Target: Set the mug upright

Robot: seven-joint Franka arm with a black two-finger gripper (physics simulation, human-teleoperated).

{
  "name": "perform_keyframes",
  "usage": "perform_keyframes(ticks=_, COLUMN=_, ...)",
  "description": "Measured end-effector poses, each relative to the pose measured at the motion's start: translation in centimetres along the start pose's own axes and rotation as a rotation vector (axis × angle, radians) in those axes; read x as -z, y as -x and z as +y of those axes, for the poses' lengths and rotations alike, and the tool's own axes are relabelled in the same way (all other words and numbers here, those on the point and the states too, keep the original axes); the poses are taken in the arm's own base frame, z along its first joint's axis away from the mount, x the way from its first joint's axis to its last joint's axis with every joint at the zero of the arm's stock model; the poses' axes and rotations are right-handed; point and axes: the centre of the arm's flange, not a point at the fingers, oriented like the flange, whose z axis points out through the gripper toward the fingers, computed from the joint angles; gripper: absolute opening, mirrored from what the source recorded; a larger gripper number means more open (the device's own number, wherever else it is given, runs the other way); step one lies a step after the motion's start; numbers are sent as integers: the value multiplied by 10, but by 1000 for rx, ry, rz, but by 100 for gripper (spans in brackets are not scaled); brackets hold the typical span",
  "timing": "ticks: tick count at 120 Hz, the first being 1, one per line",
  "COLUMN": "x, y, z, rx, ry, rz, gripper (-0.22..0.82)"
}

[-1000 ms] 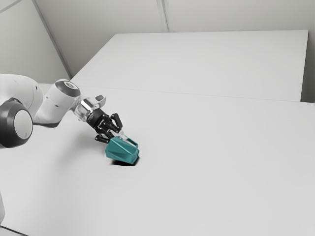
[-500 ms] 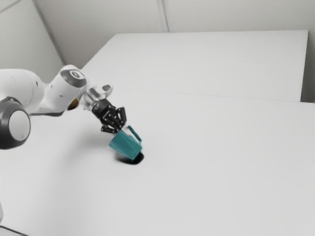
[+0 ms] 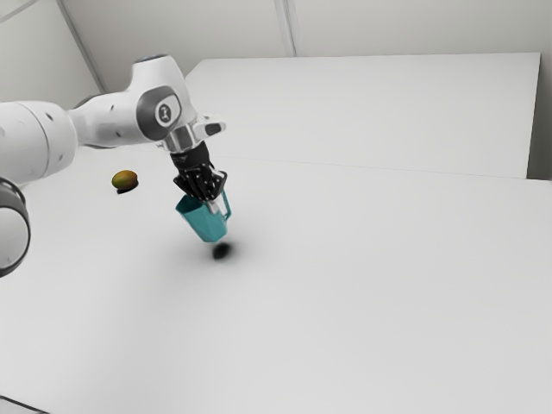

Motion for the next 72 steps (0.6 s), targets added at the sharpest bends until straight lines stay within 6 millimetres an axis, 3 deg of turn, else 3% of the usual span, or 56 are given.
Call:
perform_keyframes(ticks=33, x=3, y=31, z=31, rx=-22, ry=-128, rz=44, gripper=-18)
perform_keyframes(ticks=52, x=-3, y=33, z=31, rx=7, ry=-176, rz=57, gripper=-18)
perform_keyframes(ticks=72, x=-27, y=32, z=29, rx=45, ry=-186, rz=41, gripper=-18)
